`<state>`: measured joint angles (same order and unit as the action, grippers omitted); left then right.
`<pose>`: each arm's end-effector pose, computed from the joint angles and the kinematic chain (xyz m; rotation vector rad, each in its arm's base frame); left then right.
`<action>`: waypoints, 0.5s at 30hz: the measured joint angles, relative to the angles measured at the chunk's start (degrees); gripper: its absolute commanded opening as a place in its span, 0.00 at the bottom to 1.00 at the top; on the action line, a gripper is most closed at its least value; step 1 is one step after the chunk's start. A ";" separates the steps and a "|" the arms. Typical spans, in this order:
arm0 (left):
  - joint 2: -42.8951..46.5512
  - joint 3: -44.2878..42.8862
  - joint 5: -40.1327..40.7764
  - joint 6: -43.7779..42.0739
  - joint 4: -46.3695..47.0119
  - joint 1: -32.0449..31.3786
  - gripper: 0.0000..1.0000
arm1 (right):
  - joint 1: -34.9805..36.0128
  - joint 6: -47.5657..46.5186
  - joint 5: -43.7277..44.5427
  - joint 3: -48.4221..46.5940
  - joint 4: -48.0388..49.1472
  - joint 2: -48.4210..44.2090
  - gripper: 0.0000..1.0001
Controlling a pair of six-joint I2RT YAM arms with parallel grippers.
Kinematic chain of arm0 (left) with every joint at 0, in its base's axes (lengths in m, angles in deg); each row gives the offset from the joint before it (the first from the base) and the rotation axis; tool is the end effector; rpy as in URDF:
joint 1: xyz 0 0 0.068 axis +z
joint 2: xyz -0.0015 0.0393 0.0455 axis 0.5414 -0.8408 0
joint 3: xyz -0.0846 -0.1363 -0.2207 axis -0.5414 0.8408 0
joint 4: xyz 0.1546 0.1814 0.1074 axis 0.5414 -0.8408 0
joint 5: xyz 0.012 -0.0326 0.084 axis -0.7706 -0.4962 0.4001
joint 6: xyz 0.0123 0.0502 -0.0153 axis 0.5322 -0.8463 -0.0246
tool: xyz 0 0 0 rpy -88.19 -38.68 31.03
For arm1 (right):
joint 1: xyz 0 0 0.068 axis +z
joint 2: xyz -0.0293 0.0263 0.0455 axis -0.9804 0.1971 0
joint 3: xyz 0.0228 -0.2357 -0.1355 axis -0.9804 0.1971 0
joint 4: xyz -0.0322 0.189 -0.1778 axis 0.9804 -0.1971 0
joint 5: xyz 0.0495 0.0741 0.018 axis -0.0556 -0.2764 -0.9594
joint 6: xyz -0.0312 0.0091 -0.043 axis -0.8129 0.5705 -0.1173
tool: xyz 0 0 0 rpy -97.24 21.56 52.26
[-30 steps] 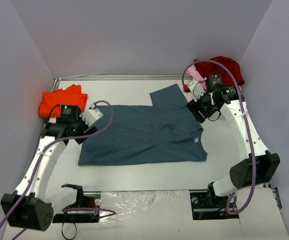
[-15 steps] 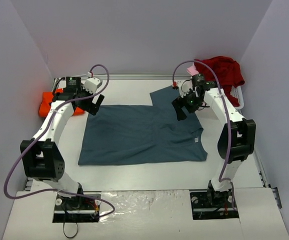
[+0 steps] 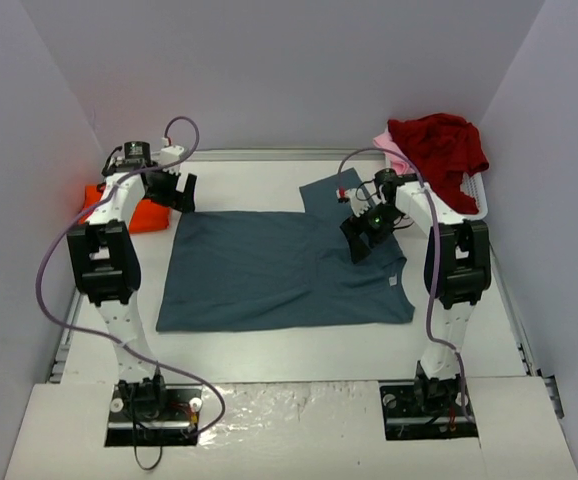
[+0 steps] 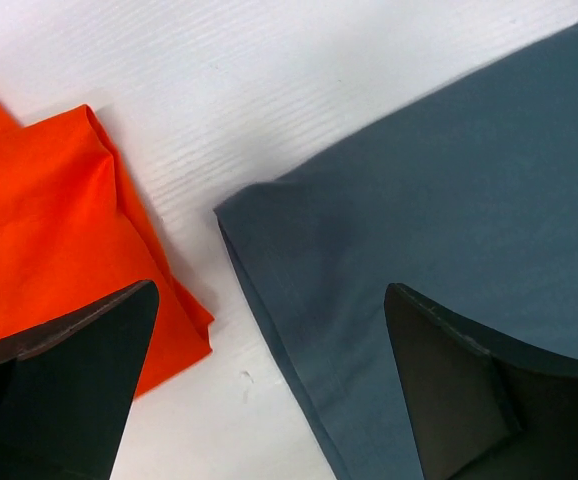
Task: Fold and stack the t-shirts
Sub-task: Grap the side of the flattened tshirt furthest away from the robot with both arms
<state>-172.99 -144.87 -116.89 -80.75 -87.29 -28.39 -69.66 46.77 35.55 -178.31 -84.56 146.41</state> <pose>0.4578 0.0181 0.2580 0.5025 2.2760 -0.4042 0.4093 0.0826 0.1975 -1.1281 2.3601 0.5618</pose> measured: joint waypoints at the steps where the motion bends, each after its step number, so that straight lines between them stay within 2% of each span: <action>1: -1.84 -1.53 -0.98 0.20 -0.44 0.44 0.95 | 0.00 -0.04 0.00 0.02 -0.26 0.28 0.80; 7: -10.73 -10.05 -8.39 0.76 -5.18 2.19 0.89 | 0.00 -0.13 0.20 0.02 -0.31 0.63 0.79; 15: -14.95 -16.63 -13.90 0.31 -10.67 2.45 0.84 | 0.00 -0.26 1.42 0.02 -0.33 4.13 0.77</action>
<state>-187.94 -161.50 -130.79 -80.44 -97.96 -25.95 -69.66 46.51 36.97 -178.29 -84.89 150.54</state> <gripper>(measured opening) 0.847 0.769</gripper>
